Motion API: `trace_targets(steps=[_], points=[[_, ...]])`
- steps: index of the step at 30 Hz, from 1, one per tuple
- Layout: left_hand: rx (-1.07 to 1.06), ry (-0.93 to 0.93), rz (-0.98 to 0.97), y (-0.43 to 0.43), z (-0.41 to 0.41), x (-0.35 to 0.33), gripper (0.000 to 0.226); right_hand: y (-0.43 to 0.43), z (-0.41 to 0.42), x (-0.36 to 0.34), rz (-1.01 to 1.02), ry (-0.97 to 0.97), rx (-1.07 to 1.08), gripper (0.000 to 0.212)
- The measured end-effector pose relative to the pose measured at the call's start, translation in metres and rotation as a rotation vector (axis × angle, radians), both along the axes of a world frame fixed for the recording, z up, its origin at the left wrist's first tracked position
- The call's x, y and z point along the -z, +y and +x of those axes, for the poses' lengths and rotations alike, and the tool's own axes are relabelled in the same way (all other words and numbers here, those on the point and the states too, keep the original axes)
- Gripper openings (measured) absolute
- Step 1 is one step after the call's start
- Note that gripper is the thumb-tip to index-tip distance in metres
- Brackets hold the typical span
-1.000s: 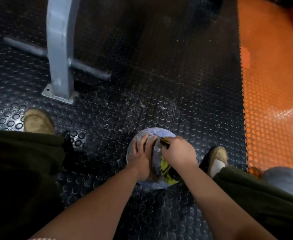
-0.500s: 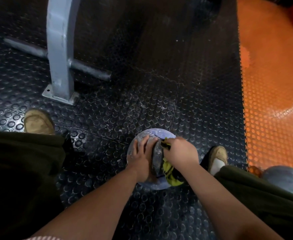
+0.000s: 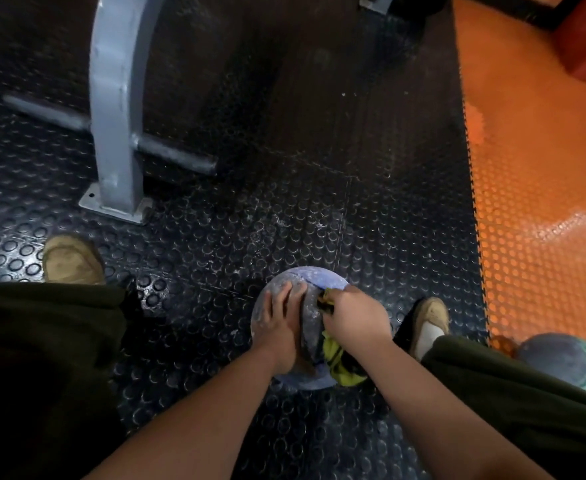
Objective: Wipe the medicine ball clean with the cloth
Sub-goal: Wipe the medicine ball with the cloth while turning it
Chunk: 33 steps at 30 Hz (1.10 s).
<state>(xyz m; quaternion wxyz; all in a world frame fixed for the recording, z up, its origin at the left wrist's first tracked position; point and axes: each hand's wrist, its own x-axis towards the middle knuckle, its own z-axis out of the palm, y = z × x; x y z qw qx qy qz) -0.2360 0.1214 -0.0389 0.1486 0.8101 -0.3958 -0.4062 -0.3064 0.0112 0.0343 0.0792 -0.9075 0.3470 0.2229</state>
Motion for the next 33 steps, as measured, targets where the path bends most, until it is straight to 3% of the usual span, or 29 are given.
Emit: trace_targets(steps=[3, 7, 11, 16, 20, 24, 27, 33], points=[[0.005, 0.019, 0.036, -0.002, 0.003, 0.001, 0.137, -0.006, 0.029, 0.006, -0.051, 0.010, -0.048, 0.027], [0.002, -0.037, 0.073, -0.003, 0.002, 0.003, 0.142, -0.006, 0.042, 0.008, -0.056, 0.055, -0.081, 0.028], [-0.052, -0.025, -0.058, 0.000, -0.003, 0.011, 0.137, 0.002, 0.006, 0.003, -0.006, 0.063, -0.075, 0.029], [-0.007, -0.008, -0.027, 0.004, -0.001, 0.008, 0.125, 0.009, -0.008, -0.003, 0.013, 0.047, -0.069, 0.030], [0.017, -0.015, 0.053, -0.001, 0.003, 0.004, 0.138, -0.002, 0.030, 0.009, -0.065, 0.030, -0.067, 0.029], [-0.011, -0.024, 0.047, -0.005, 0.006, 0.005, 0.144, -0.008, 0.038, 0.011, -0.004, -0.004, 0.003, 0.030], [-0.058, 0.014, -0.035, -0.004, 0.004, 0.008, 0.135, 0.003, 0.007, 0.003, 0.052, -0.049, 0.061, 0.030], [0.015, -0.008, 0.029, -0.003, 0.000, -0.001, 0.125, 0.007, -0.007, -0.001, 0.032, -0.084, 0.088, 0.031]])
